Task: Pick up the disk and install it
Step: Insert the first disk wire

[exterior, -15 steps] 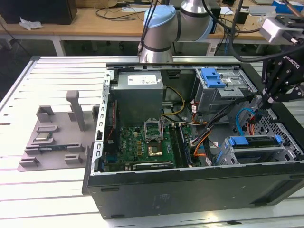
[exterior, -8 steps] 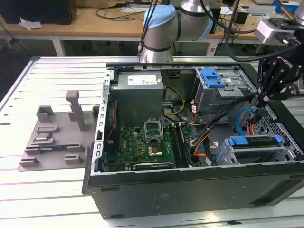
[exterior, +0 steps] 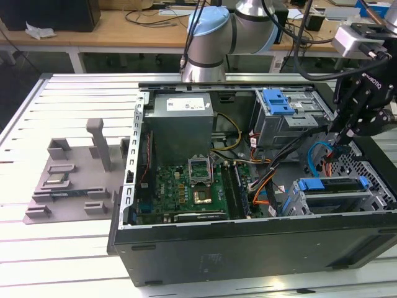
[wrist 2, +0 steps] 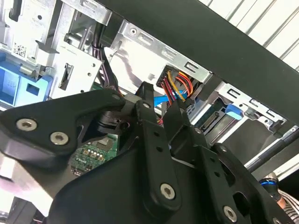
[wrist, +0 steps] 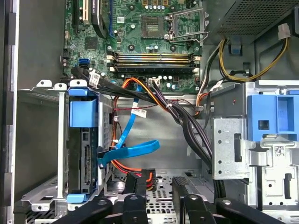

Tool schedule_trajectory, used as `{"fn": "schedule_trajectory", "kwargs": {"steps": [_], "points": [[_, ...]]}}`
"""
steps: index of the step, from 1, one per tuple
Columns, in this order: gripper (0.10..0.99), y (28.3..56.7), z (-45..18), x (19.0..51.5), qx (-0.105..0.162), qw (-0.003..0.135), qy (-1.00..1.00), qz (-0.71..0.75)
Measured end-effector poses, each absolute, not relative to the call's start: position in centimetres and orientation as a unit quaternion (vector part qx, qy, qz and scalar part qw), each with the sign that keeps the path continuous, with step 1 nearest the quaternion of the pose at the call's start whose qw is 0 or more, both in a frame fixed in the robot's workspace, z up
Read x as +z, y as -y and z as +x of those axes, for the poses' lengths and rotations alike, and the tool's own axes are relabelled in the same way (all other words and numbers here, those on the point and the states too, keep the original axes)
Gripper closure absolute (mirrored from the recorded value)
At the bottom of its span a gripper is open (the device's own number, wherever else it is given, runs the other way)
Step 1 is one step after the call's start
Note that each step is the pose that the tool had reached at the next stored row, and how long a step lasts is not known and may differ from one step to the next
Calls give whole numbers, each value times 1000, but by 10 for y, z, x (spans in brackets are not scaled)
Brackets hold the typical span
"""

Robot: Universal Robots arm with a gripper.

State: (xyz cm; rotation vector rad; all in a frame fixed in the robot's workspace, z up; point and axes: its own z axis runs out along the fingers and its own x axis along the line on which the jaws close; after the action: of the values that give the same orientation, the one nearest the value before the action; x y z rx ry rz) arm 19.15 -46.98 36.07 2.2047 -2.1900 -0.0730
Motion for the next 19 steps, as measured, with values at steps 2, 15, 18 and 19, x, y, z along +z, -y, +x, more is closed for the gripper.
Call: {"fn": "schedule_trajectory", "kwargs": {"steps": [2, 15, 18, 19], "points": [[725, 469, 191, 360, -22, 18, 704, 709], [725, 473, 192, 375, -12, 28, 705, 709], [725, 474, 192, 372, -10, 30, 705, 709], [725, 474, 192, 371, -10, 31, 705, 709]]}}
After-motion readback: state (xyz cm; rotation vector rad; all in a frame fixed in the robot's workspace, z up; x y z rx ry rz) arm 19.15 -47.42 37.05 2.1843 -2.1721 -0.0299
